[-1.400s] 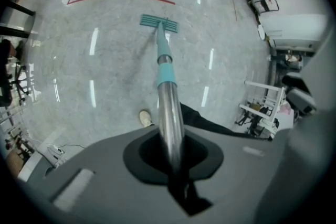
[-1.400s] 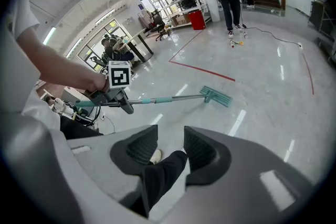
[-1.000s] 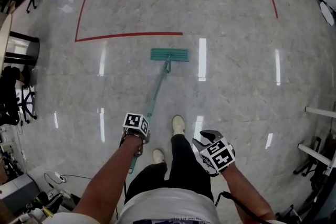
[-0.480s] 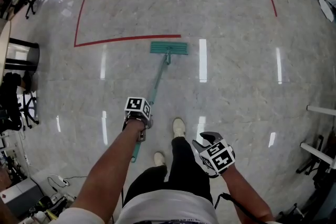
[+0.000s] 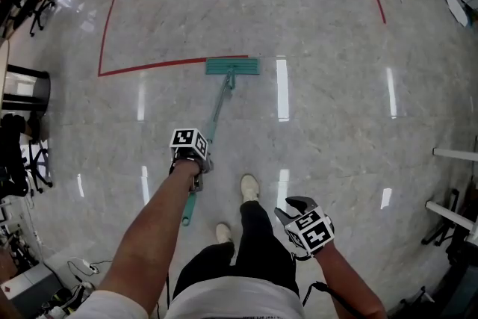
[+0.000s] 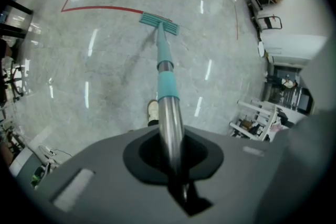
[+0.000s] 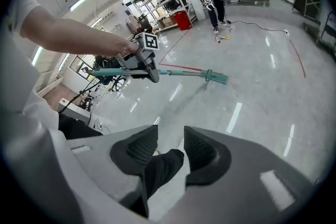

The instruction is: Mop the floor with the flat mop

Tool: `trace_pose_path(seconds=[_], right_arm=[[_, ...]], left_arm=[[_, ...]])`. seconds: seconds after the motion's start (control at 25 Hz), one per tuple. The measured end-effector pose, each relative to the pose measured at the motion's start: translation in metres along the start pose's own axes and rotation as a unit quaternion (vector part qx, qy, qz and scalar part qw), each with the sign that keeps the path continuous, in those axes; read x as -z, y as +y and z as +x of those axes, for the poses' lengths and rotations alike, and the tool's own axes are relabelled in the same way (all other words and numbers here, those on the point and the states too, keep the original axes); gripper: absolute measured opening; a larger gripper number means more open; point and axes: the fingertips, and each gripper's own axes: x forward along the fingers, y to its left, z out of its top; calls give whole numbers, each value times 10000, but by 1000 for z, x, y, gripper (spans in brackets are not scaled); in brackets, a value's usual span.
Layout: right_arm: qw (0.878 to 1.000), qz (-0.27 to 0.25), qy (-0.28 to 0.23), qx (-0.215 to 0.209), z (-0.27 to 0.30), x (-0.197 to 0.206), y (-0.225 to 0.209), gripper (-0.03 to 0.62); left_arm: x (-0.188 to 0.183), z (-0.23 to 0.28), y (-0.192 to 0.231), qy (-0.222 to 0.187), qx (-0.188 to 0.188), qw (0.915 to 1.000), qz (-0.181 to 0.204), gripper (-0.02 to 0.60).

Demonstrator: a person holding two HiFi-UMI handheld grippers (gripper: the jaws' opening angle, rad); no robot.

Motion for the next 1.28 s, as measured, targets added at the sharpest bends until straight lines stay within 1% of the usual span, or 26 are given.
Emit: trace_pose_path(seconds=[0.2, 0.36, 0.6, 0.76, 0.92, 1.0, 1.12, 1.28], right_arm=[[10000, 7, 24, -23, 0, 0, 2, 160], [10000, -17, 48, 4, 0, 2, 1, 160], [9999, -113, 72, 13, 1, 6, 1, 160], [9998, -198, 21, -36, 5, -4, 9, 160], [9992, -381, -12, -80, 10, -12, 17, 160], [9989, -466, 0, -78, 13, -13, 20, 160], [9984, -555, 22, -93, 14, -16, 27, 160], [9976, -670, 100, -104, 18, -15, 36, 160]], left_arm=[[-15, -1, -13, -53, 247, 9996, -142, 43], [-20, -1, -14, -96, 330, 9992, -182, 43], [-2, 4, -14, -296, 521, 9979, -241, 41], [29, -2, -1, -369, 603, 9973, -204, 41], [70, -9, 23, -425, 485, 9979, 21, 41], [95, -10, 34, -415, 488, 9979, 65, 41], [134, -8, 50, -365, 465, 9982, 54, 41], [182, 0, 68, -283, 487, 9984, -95, 41]])
